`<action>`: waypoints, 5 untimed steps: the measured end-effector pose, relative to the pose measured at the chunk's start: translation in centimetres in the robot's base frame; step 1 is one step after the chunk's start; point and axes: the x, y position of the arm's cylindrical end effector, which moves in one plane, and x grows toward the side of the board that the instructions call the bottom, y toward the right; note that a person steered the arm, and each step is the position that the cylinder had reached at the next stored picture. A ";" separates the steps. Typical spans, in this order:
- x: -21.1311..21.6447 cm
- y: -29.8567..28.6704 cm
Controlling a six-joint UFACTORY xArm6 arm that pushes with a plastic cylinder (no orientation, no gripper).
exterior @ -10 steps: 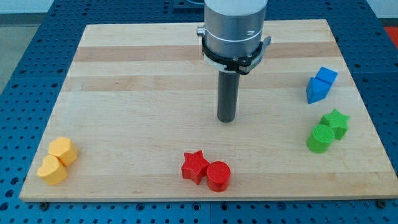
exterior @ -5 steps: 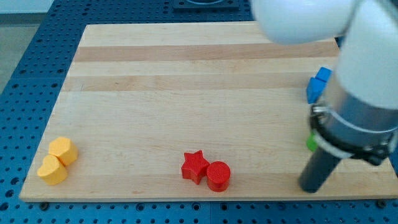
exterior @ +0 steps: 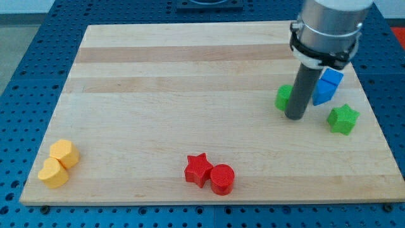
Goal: Place the green circle towards the top left corner of the board
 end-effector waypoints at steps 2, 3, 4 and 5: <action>-10.3 -0.4; -15.2 -2.8; -16.5 -7.2; -13.6 -7.9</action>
